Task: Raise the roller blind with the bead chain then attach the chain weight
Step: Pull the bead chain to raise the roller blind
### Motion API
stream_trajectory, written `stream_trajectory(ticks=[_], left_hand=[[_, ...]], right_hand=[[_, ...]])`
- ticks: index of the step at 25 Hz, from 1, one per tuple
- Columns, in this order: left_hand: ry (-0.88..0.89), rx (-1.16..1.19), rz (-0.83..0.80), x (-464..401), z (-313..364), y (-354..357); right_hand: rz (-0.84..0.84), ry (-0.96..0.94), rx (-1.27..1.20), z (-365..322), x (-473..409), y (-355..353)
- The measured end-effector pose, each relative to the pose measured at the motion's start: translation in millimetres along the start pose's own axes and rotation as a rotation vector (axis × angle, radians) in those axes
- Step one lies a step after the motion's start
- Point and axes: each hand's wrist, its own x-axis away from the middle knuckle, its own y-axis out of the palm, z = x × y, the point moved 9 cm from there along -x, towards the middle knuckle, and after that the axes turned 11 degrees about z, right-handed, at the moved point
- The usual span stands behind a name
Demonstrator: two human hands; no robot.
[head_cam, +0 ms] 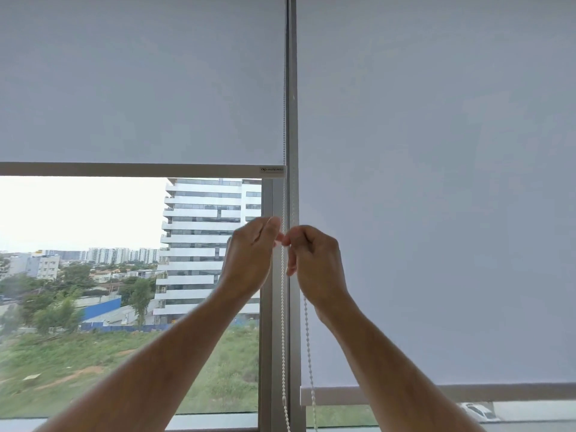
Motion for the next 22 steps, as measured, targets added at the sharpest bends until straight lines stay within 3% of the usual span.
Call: stream_trajectory(ticks=[7, 12, 18, 22], left_hand=[[-0.002, -0.019, -0.012, -16, 25, 17], [-0.024, 0.032, -0.013, -9, 15, 7], [0.035, -0.008, -0.044, 14, 15, 13], [0.078, -0.076, -0.038, 35, 5, 11]], right_hand=[[-0.060, 0.048, -0.018, 33, 39, 5], [-0.215, 0.199, -0.161, 54, 40, 4], [-0.023, 0.179, -0.155, 37, -3, -6], [0.013, 0.139, -0.124, 1, -38, 2]])
